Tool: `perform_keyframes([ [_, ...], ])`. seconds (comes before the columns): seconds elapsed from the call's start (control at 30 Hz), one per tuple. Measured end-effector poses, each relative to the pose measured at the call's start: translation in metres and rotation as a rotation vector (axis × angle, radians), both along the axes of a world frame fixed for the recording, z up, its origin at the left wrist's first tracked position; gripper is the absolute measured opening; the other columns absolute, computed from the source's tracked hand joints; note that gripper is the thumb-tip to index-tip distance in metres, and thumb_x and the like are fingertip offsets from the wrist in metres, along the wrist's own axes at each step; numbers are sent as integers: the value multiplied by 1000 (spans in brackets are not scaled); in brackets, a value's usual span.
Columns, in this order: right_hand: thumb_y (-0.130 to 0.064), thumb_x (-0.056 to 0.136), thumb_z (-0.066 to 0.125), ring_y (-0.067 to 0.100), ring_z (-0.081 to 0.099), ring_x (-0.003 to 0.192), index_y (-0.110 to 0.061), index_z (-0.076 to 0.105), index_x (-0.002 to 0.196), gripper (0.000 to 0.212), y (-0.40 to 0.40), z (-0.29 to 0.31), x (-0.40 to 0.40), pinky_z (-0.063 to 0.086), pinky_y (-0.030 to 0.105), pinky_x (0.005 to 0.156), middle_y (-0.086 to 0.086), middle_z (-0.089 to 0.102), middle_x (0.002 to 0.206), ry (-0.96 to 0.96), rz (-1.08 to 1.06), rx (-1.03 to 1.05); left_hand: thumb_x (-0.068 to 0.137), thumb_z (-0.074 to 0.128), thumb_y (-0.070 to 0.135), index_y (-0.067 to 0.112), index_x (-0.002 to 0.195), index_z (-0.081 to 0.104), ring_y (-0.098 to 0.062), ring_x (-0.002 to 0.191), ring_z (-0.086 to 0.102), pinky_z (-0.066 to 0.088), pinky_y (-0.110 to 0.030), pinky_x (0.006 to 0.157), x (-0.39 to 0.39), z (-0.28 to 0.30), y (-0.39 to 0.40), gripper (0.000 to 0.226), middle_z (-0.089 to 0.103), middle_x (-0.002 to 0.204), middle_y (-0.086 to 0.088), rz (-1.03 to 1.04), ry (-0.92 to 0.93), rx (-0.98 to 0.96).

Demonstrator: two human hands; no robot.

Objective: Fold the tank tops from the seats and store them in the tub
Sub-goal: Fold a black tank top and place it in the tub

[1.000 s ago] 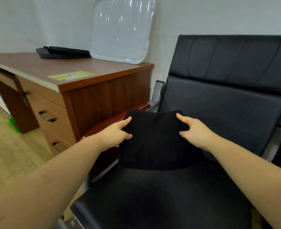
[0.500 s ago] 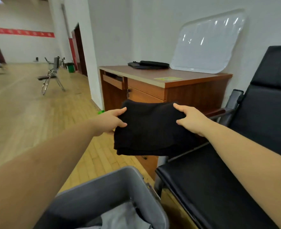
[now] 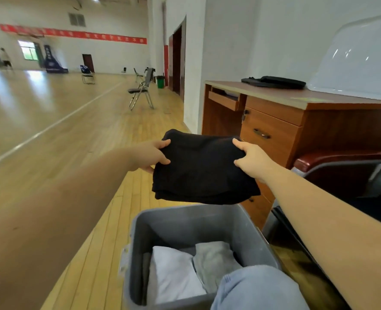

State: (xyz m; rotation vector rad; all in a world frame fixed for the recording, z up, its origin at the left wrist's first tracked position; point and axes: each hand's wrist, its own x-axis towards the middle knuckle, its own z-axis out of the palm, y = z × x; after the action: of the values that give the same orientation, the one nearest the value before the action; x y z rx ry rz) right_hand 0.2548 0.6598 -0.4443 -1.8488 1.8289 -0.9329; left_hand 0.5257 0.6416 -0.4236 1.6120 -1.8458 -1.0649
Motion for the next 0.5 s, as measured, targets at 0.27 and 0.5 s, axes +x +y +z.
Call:
perform_keyframes([
  [0.27,4,92,48,32,38,135,-27,29,150,68,-13,-7,47,35,28,104,6,29,156,35,71,25,94,55,3,33,152,22,-27,129,45,51,-44,95,46,-13,6,73,35,150,-4,65,7,22],
  [0.5,3,93,48,30,43,131,-23,28,151,67,-56,-25,61,37,23,96,8,33,153,60,116,77,94,56,4,33,152,21,-26,131,43,53,-41,93,60,-45,-29,73,33,151,-3,110,29,63],
])
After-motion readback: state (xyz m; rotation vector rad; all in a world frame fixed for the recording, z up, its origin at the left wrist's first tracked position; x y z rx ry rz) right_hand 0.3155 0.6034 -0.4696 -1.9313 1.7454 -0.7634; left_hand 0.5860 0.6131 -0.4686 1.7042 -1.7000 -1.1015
